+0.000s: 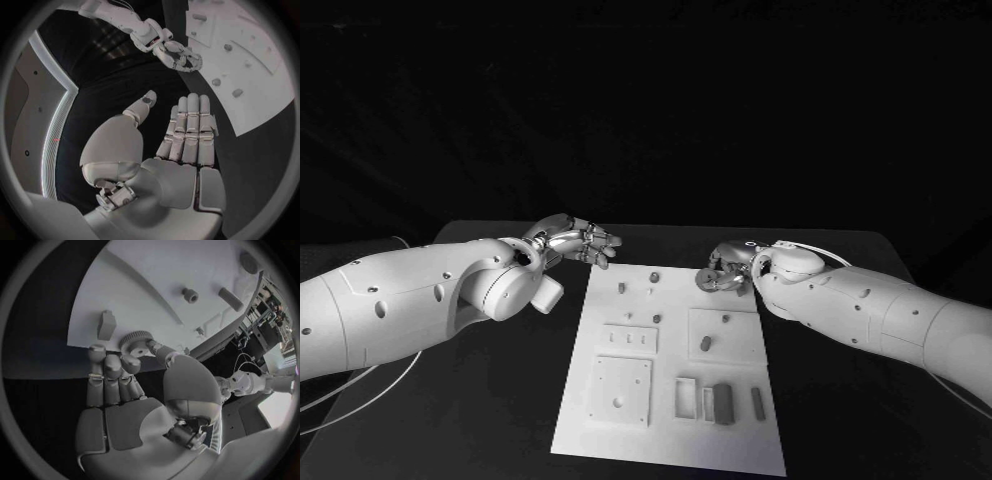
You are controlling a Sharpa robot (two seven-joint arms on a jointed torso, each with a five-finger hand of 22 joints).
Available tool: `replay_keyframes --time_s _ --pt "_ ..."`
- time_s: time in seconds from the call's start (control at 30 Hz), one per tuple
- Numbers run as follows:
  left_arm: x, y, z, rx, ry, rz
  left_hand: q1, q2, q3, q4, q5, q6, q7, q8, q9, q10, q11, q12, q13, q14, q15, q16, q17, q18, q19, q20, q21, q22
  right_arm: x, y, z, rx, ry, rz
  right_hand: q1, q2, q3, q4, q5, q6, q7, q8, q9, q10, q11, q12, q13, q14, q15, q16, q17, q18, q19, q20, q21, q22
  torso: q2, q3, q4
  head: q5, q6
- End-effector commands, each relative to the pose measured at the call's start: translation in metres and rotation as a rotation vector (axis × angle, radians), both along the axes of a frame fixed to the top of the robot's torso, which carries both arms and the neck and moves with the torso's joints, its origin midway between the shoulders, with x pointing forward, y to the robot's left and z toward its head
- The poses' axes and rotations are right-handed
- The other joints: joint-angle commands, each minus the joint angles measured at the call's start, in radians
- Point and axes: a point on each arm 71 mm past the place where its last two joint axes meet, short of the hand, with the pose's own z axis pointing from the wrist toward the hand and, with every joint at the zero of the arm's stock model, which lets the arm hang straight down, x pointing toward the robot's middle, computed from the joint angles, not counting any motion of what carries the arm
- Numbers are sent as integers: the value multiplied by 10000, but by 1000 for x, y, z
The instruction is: Assemble the parts on the task board
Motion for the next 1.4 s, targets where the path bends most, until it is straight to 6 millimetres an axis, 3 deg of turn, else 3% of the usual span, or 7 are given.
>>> replay_keyframes --time_s 0.03,0.17,0.6,0.87,1.1,1.4 --pt "0 -2 1 -28 -56 -97 20 -66 -8 53 -3 43 -10 -64 10 -11 2 -40 14 54 -5 -50 12 -69 5 -85 -63 11 -1 0 -3 -140 283 92 25 255 -38 -62 12 58 -66 65 14 -4 -45 72 -6 -21 -84 71 16 478 -68 -1 54 185 -2 4 -6 2 -9" --pt "0 -2 1 -24 -48 -89 19 -66 -9 54 -3 43 -10 -67 12 -11 1 -41 16 54 -5 -52 13 -69 5 -86 -64 12 -1 0 -4 -157 299 93 140 663 -126 -376 17 170 -70 146 21 -8 -48 93 -3 -41 -88 100 24 478 -117 -3 90 195 -6 8 -15 -23 -24" --pt "0 -2 1 -18 -54 -69 22 -62 -9 54 -3 46 -10 -73 18 -10 1 -46 24 56 -6 -56 18 -71 7 -88 -70 15 0 4 0 -40 -274 181 263 1367 -119 -1254 24 746 -155 451 2 80 -125 118 -30 -26 -151 154 10 478 -149 23 178 180 -8 10 -13 5 -40" --pt "0 -1 1 -17 -60 -60 26 -61 -8 52 -3 47 -10 -77 22 -10 1 -49 28 56 -7 -58 21 -72 7 -89 -73 16 -1 4 5 82 -836 179 137 1439 -35 -1538 24 1180 -247 644 -17 167 -214 99 -60 24 -231 163 -20 478 -125 32 213 164 -9 -2 -8 -21 4" --pt "0 -1 1 -13 -70 -27 23 -64 -12 53 -4 48 -10 -80 25 -11 2 -52 32 56 -7 -61 23 -74 8 -88 -76 18 -3 4 8 163 -886 260 62 1463 13 -1586 25 1367 -271 719 -27 199 -238 85 -73 58 -253 163 -37 478 -98 26 226 156 -16 3 -17 20 -10" --pt "0 1 1 -3 -80 32 3 -55 -18 68 -3 55 -11 -87 36 -12 3 -60 42 57 -6 -68 29 -78 10 -88 -84 22 -10 18 24 408 -1132 700 4 1546 59 -1584 25 1454 -283 745 -47 214 -251 77 -78 77 -266 161 -49 478 -81 22 231 150 -13 -5 -22 22 18"
